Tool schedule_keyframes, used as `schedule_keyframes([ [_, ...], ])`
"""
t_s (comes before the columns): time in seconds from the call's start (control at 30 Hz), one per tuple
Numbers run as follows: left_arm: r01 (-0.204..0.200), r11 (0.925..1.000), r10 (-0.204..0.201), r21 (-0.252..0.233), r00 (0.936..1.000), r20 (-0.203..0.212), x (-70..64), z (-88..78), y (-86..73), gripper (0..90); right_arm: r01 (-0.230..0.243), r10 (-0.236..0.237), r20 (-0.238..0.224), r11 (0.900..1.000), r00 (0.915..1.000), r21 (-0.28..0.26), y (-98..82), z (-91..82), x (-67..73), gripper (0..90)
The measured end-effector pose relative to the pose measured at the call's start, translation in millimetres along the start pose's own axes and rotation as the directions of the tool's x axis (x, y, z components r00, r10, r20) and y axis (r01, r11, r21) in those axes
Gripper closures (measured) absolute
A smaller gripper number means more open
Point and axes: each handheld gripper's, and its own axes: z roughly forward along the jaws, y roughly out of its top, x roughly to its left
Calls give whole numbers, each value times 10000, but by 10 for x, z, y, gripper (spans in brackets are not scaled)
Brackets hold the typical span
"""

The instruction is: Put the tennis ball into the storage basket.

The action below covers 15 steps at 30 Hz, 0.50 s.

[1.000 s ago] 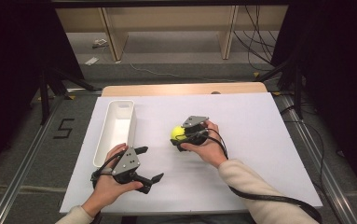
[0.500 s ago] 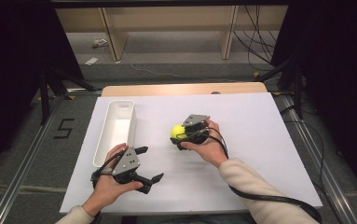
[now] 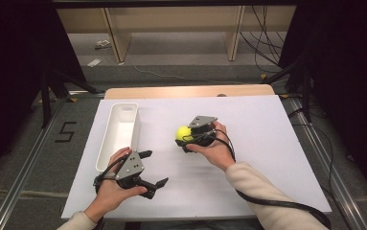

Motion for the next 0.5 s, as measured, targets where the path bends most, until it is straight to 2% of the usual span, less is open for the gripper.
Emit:
schedule_keyframes([
  [0.5, 6, 10000, -6, 12, 10000, -20, 0, 3, -2, 0, -13, 12, -43, 9999, 10000, -132, 35, -27, 16, 258],
])
